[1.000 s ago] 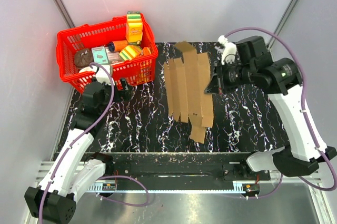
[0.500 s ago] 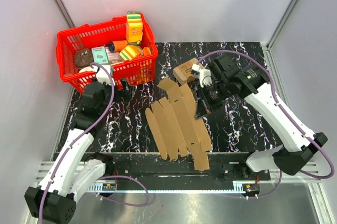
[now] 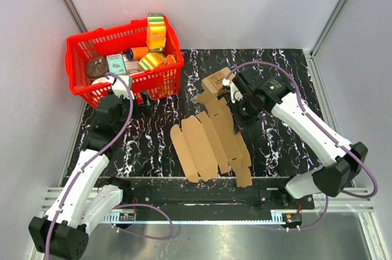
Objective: Fold the paper box
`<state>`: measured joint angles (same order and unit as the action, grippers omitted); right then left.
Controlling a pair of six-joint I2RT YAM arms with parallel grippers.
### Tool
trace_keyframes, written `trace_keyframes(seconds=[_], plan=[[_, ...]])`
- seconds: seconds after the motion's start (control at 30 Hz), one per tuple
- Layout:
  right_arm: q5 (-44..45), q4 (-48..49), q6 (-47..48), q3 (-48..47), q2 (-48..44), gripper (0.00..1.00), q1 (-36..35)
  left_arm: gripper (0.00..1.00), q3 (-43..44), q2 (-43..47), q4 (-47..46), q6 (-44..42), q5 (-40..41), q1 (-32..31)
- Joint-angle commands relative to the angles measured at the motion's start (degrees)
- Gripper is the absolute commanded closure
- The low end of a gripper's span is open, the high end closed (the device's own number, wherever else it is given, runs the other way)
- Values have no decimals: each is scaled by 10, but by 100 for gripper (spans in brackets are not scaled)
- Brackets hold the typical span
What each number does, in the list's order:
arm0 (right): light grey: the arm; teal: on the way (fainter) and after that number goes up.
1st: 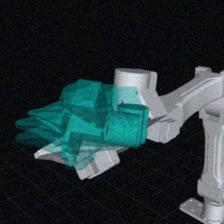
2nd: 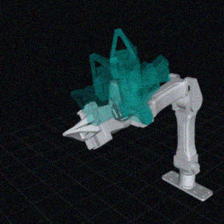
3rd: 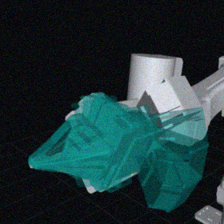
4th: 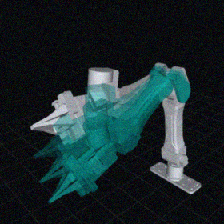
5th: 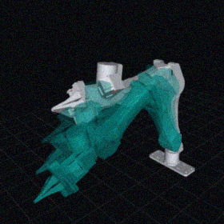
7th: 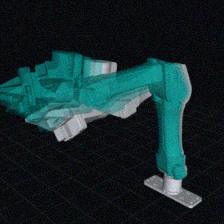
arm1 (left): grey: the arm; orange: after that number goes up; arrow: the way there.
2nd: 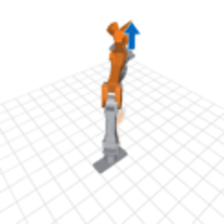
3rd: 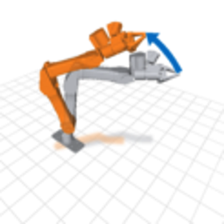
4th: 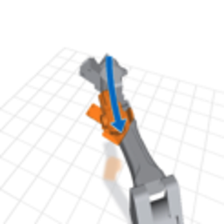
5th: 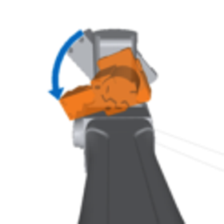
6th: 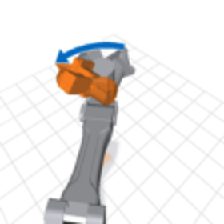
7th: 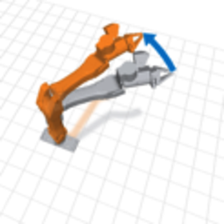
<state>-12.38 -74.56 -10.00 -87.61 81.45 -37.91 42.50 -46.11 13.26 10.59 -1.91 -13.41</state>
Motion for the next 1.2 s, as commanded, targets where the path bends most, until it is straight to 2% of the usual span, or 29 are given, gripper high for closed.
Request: trace_keyframes(seconds=[0.0, 0.2, 0.27, 0.4, 0.47, 0.57, 0.73, 1.0, 1.17], plan=[[56, 53, 42, -5, 40, 96, 26, 1, -5, 2, -27, 5, -17, 1], [-25, 72, 117, -21, 103, 90, 76, 1, -4, -4, -28, 5, -20, 1], [-52, 72, 133, -36, 125, 81, 93, 1, -4, -6, -27, 5, -22, 1], [-71, 72, 154, -69, 157, 53, 111, 1, -4, -8, -27, 4, -24, 1], [-75, 77, 154, -79, 166, 47, 120, 1, -5, -9, -26, 5, -23, 1], [-76, 93, 140, -77, 159, 43, 140, 1, -4, -12, -25, 5, -23, 1], [-54, 180, 62, -7, 93, 32, 181, 1, -2, -14, -24, 5, -21, 1], [-44, 329, -150, 220, -36, 29, 293, 1, 1, -21, -19, 4, -28, 1], [1, 347, -237, 305, -99, 27, 305, 1, 24, -50, 5, -28, -55, -26]])
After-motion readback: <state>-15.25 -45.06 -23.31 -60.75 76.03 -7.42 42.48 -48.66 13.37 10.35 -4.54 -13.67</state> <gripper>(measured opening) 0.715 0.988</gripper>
